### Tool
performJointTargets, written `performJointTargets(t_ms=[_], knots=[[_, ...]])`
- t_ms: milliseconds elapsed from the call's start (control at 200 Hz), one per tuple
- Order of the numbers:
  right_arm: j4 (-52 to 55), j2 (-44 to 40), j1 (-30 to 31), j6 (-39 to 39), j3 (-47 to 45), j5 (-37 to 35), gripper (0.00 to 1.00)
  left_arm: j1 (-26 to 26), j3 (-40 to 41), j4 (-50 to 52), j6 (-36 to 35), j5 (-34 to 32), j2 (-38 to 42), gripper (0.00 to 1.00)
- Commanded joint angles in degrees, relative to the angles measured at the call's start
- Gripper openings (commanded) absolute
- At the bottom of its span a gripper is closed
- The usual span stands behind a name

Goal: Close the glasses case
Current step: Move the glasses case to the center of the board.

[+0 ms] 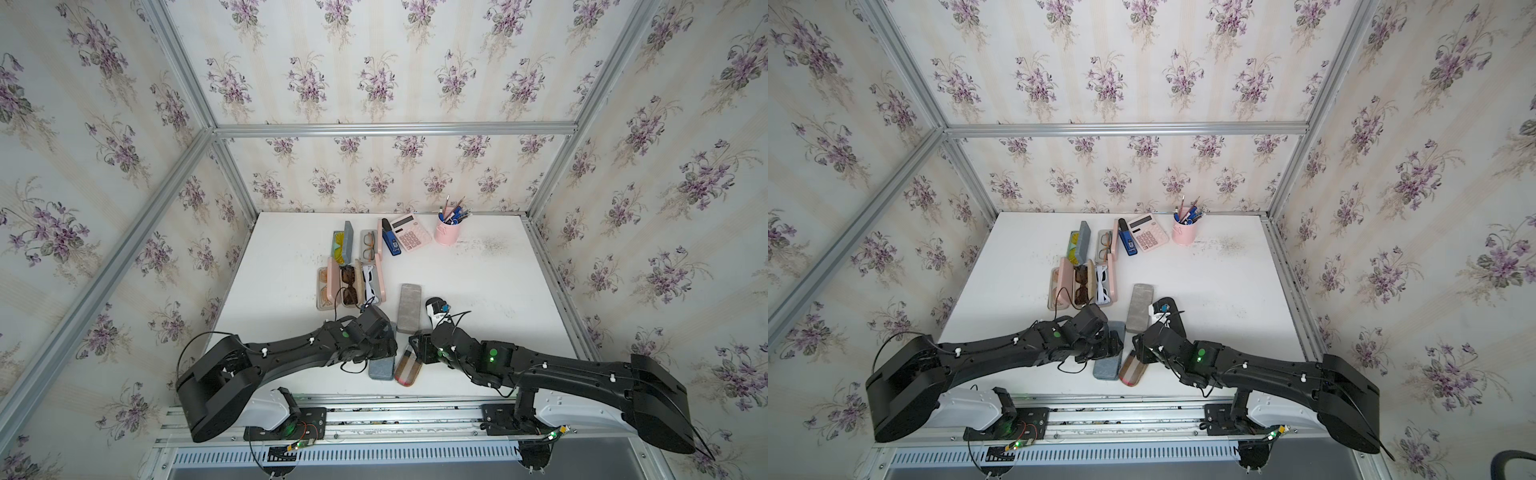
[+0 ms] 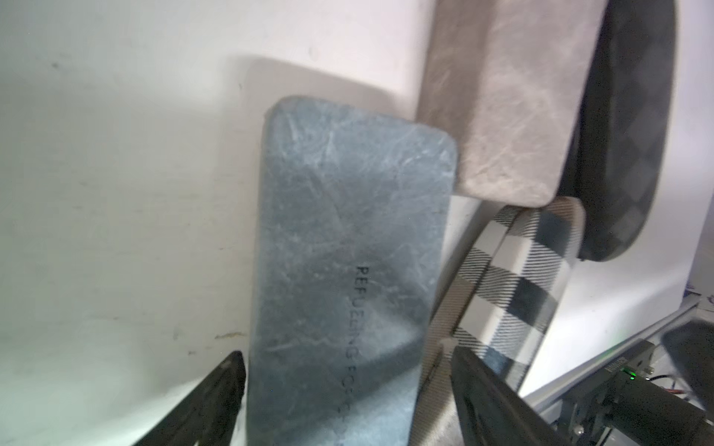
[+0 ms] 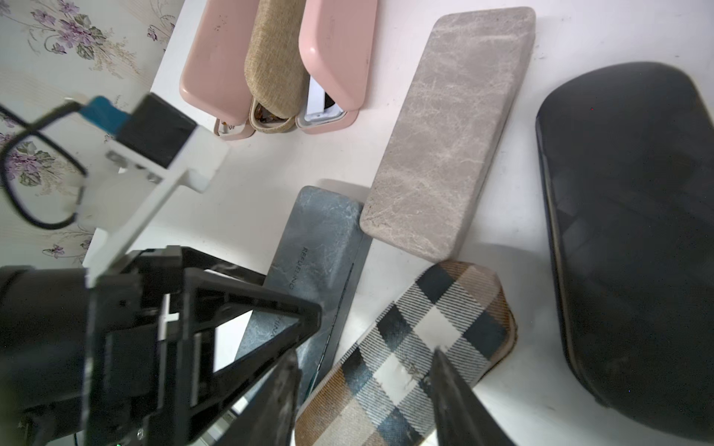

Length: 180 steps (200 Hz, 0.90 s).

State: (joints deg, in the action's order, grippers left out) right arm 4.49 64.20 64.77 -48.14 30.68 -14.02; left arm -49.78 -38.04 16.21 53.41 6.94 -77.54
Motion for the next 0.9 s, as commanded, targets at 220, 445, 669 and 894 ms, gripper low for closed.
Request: performJointTargets(t_ms=[220,445,669,894], knots=[[0.0,-0.2,-0.4,-4.0,-3.0,3.0,0.54,3.1,-2.1,8.3,-5.4,-4.5,8.5,0.86],[-0.1,-3.8,1.3,-9.7,-7.6,2.7,0.52,3.1,-6.0,9.0,-10.7,-2.9,6.9,0.87],[0.9,-6.3,1.9,-13.8,-12.7,0.7,0.42,3.0,-10.5,6.7,-13.3,-0.3,0.8,0.86],[-1.9,-1.4,1.6,-14.0,-13.7,-0.6,0.23,2.1,-12.1,3.5,-13.9,2.5,-7.5,0.76]])
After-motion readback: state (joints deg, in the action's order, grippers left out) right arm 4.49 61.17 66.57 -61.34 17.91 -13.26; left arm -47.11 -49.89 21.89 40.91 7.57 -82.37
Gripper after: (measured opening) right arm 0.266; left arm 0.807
